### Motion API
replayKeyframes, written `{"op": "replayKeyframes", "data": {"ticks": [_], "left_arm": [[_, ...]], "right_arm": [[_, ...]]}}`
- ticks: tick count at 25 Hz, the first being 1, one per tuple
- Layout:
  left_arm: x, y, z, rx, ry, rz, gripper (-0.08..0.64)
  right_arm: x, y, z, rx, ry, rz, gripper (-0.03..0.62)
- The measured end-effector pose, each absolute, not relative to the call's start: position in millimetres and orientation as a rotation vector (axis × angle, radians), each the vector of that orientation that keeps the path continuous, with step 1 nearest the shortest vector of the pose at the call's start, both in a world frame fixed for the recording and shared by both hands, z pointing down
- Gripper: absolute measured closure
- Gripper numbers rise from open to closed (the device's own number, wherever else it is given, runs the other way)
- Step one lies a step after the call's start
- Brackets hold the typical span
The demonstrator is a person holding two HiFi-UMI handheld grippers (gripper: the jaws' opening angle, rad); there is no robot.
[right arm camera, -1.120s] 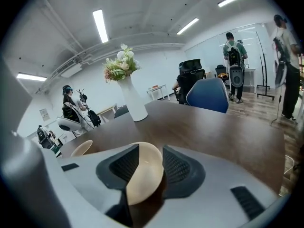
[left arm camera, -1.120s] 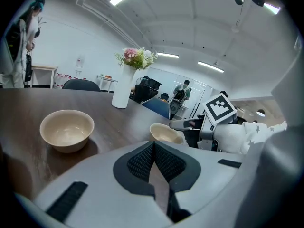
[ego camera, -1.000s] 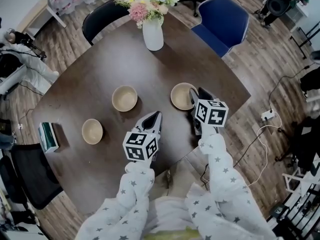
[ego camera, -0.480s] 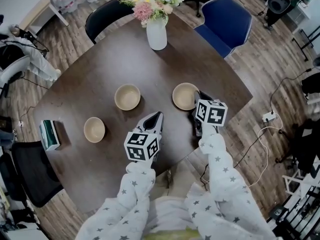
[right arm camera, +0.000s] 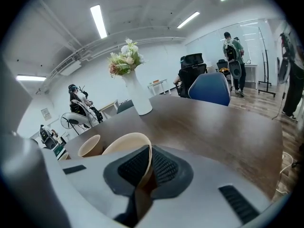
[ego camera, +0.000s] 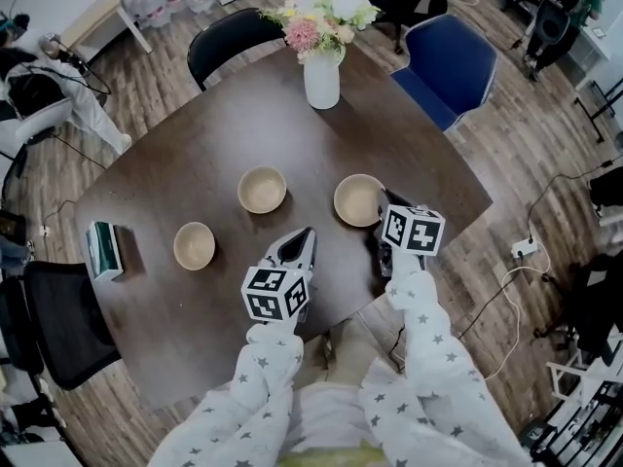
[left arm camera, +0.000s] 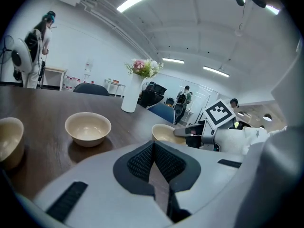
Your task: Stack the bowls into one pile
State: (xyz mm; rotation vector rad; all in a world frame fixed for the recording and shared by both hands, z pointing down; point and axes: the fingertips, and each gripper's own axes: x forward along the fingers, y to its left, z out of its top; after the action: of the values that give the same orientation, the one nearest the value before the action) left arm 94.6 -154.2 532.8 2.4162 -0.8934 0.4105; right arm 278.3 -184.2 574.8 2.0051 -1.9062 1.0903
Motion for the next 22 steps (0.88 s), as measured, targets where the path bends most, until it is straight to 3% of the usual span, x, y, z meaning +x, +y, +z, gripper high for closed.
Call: {"op": "replayKeyframes", "data": {"ticks": [22], "left_arm": [[16.6,-134.7,496.4,2.346,-1.207,0.235,0.534]], "right_arm": [[186.0,-203.4,518.9,1.77,-2.255,1.044,0.56]]}}
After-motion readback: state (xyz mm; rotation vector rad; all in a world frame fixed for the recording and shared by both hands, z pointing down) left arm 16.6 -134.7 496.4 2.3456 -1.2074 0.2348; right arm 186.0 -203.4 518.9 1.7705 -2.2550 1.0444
